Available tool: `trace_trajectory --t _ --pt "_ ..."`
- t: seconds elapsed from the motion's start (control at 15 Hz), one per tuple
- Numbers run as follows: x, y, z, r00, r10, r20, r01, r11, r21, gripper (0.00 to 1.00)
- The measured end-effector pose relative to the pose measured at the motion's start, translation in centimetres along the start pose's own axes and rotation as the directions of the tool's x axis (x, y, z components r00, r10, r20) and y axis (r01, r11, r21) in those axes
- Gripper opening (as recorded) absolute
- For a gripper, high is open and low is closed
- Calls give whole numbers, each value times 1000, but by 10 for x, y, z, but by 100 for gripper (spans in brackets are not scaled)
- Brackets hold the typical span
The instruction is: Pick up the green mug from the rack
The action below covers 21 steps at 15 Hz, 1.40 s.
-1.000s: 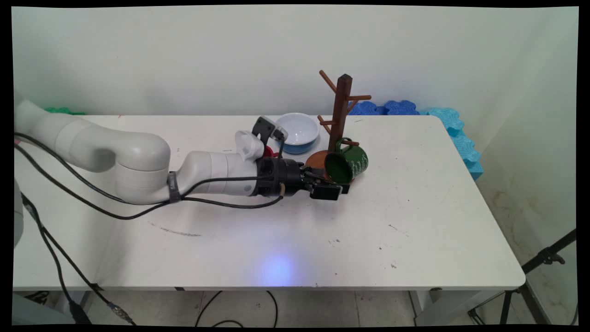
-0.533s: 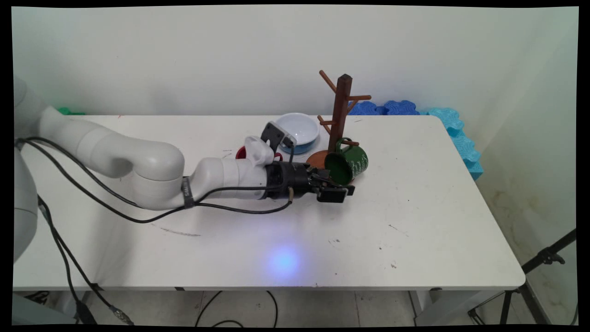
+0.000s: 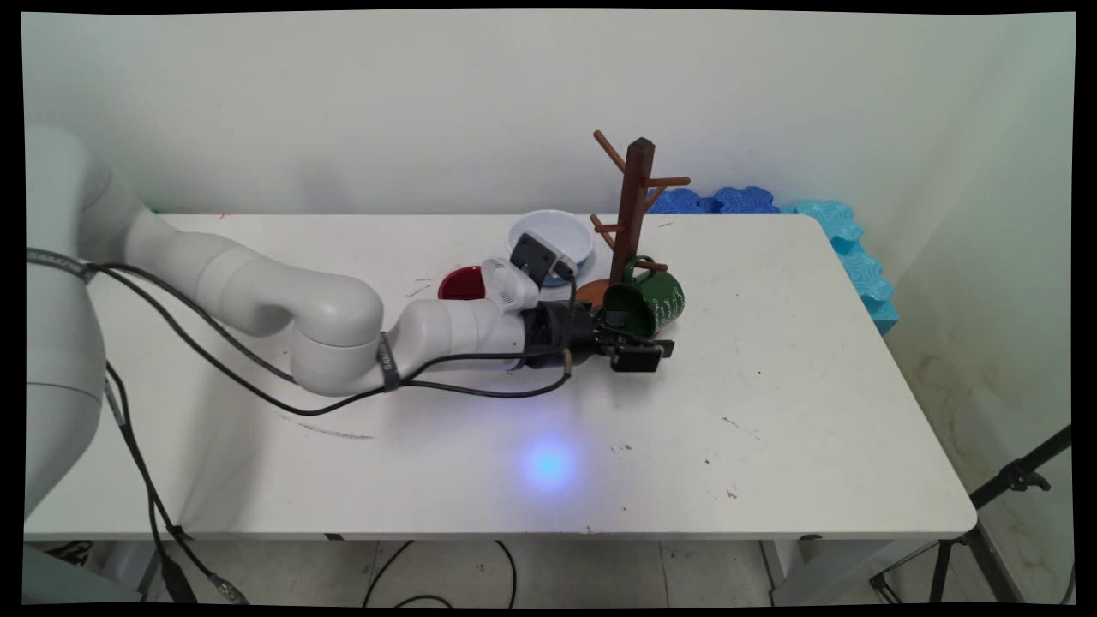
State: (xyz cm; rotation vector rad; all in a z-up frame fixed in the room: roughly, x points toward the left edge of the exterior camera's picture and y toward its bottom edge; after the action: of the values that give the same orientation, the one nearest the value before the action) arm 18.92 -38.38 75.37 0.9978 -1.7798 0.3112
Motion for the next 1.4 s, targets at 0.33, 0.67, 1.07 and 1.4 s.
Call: trace_trajectory --t 0.33,0.67,1.07,1.4 --pt "-1 1 19 1000 -3 -10 4 1000 18 100" --pt "0 5 32 1000 -5 -23 5 1000 26 100" --pt "2 9 45 999 -12 -37 13 999 43 100" --pt "4 13 50 998 -28 -48 30 998 62 0"
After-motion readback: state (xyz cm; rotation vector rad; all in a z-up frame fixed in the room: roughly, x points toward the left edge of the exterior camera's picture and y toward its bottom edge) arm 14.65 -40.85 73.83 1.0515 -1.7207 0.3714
